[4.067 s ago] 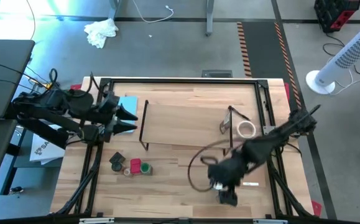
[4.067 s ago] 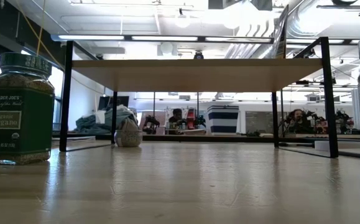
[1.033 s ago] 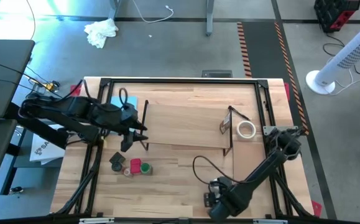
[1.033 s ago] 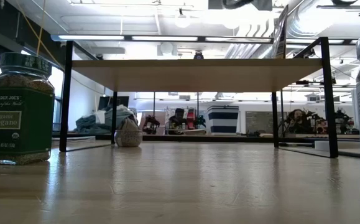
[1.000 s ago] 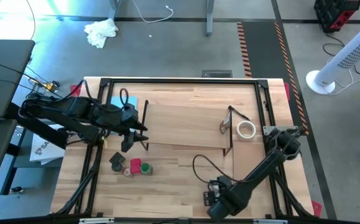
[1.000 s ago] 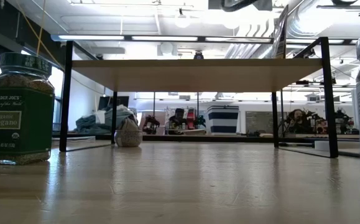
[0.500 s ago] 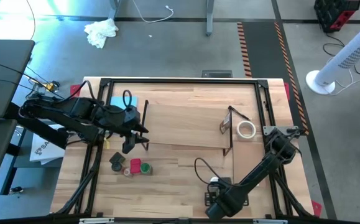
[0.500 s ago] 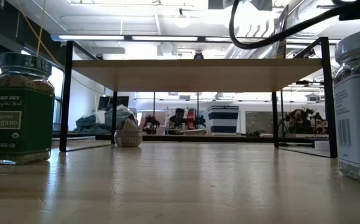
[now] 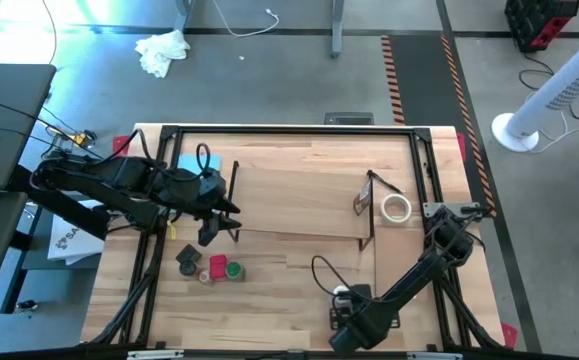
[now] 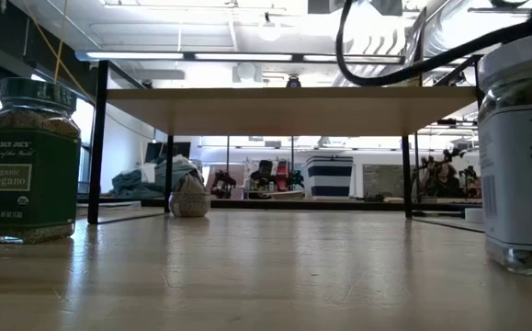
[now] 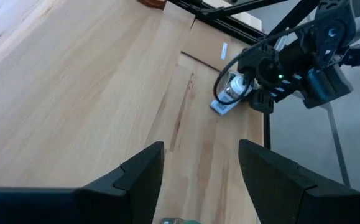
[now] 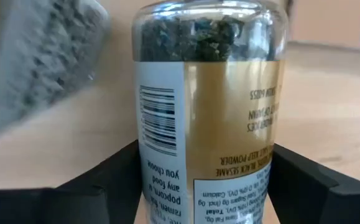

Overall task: Shelf spices
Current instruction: Put the brown seasoning bottle on the shelf

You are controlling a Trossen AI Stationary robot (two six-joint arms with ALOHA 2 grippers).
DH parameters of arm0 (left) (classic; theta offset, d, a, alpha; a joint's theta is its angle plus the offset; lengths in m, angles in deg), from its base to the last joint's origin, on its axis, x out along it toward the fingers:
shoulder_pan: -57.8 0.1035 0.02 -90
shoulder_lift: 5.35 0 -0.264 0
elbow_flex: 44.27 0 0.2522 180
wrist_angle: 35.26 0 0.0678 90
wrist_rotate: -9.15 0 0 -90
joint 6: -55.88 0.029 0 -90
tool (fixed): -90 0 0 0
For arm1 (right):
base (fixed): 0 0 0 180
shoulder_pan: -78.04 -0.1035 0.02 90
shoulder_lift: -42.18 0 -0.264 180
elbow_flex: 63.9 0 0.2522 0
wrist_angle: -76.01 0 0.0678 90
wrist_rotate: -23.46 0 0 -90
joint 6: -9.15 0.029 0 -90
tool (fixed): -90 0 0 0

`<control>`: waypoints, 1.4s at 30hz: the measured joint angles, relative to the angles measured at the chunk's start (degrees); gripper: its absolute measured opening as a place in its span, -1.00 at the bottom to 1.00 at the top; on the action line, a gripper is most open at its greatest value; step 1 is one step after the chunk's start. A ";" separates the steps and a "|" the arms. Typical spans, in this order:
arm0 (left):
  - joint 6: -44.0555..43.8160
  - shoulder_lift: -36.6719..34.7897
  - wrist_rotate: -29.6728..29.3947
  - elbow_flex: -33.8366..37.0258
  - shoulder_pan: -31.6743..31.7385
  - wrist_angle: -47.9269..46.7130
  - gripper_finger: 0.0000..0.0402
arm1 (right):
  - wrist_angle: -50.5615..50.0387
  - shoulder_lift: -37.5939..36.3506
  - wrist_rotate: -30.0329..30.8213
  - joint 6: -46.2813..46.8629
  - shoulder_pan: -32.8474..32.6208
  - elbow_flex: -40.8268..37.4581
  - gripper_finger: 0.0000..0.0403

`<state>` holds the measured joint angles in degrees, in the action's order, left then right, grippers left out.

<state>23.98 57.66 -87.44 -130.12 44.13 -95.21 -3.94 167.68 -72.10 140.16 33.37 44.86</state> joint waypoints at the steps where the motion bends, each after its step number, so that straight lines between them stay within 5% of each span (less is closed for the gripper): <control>1: -0.04 0.00 -0.02 0.00 0.00 0.07 0.02 | 0.09 -0.01 -0.40 0.14 -0.39 0.03 0.33; 13: 4.84 -0.62 -0.22 0.00 0.00 10.75 0.02 | 1.35 -9.11 -0.62 0.11 -7.03 1.22 0.33; 22: 14.00 -5.23 -0.69 0.00 0.00 24.42 0.02 | 6.93 -25.57 16.99 -4.18 -8.82 5.36 0.33; 26: 19.28 -8.30 -2.50 0.00 0.00 31.49 0.02 | 8.11 -32.06 29.71 -10.11 -4.76 6.71 0.33; 29: 23.20 -10.57 -3.17 0.00 0.00 34.58 0.02 | 11.73 -35.18 31.17 -14.89 0.97 6.60 0.33; 33: 26.95 -13.18 -3.80 -0.01 0.00 32.53 0.02 | 17.40 -37.17 22.12 -23.07 10.77 6.51 0.33; 39: 29.15 -14.75 -5.22 -0.02 0.02 24.07 0.02 | 19.53 -37.24 -12.37 -30.10 26.78 6.49 0.33; 42: 29.19 -14.75 -4.43 -0.01 0.02 21.76 0.02 | 16.23 -36.68 -24.15 -31.99 34.12 6.48 0.33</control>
<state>53.17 42.90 -91.88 -130.14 44.15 -73.45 12.29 131.00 -96.25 108.17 67.49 51.34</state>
